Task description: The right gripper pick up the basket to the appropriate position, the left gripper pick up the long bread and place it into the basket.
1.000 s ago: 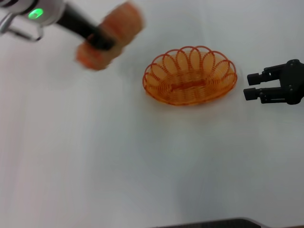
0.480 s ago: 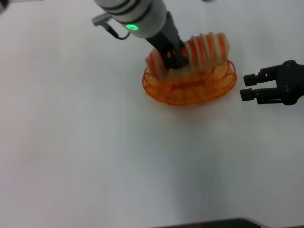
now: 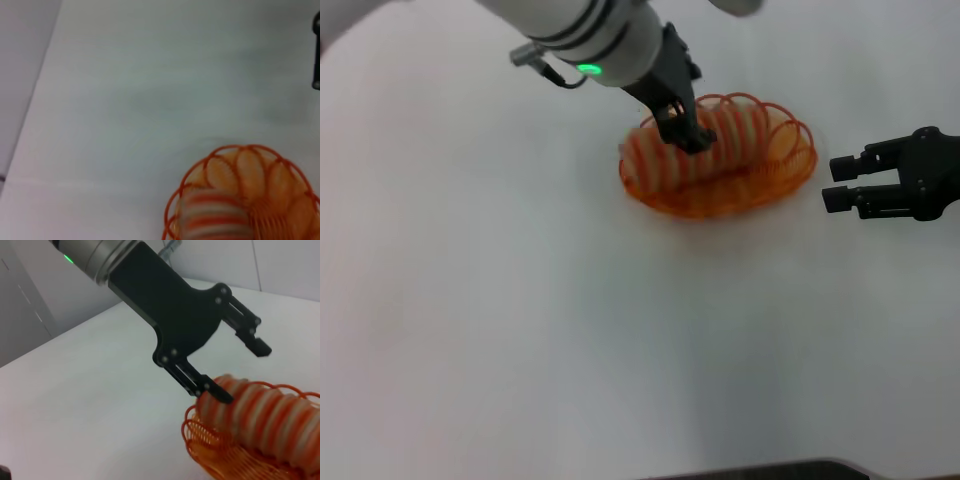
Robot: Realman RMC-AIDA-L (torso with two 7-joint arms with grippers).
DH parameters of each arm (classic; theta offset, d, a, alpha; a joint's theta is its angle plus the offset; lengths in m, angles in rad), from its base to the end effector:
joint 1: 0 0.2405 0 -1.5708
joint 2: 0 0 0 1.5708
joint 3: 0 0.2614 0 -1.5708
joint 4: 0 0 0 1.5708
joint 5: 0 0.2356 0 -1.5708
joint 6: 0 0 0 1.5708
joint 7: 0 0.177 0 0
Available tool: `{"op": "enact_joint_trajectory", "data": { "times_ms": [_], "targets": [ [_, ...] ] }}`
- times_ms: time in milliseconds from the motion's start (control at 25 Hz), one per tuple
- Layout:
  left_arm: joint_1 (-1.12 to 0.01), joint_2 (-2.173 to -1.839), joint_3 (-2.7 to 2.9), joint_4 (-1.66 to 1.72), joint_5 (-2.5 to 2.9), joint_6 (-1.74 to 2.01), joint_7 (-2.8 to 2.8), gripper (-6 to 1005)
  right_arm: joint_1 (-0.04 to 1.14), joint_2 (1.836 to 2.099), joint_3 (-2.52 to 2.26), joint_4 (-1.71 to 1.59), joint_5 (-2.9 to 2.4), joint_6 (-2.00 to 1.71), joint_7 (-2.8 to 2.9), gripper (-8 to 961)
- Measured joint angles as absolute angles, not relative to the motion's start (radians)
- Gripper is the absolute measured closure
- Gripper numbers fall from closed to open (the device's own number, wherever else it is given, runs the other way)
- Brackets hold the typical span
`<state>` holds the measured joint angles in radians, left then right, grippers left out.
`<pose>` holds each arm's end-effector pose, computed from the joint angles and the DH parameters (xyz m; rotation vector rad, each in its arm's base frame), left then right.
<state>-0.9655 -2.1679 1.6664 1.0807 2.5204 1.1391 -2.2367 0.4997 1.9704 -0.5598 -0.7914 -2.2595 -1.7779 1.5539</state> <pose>-0.0437 0.4177 -0.1470 -2.7991 0.1359 0.3942 0.3116 0.3381 0.0387 -2.8092 0.8139 0.4299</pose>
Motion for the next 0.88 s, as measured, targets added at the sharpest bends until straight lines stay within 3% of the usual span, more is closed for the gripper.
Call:
{"op": "enact_joint_trajectory", "data": {
  "times_ms": [80, 480, 760, 880],
  "targets": [
    [-0.913, -2.167, 1.61, 1.132, 2.5, 1.161, -2.225, 364, 0.502, 1.97, -0.558, -0.791, -2.259, -1.78, 1.555, 440],
    [-0.61, -2.159, 1.051, 1.207, 2.092, 1.51, -1.983, 289, 0.511, 1.969, -0.564, -0.793, -2.258, -1.784, 1.567, 440],
    [-0.514, -2.054, 0.65, 0.824, 2.049, 1.729, -1.743, 290, 0.514, 1.97, -0.566, -0.793, -2.256, -1.785, 1.57, 440],
    [-0.467, -2.037, 0.607, 0.75, 2.067, 1.74, -1.687, 290, 0.516, 1.972, -0.567, -0.792, -2.256, -1.786, 1.571, 440]
  ]
}}
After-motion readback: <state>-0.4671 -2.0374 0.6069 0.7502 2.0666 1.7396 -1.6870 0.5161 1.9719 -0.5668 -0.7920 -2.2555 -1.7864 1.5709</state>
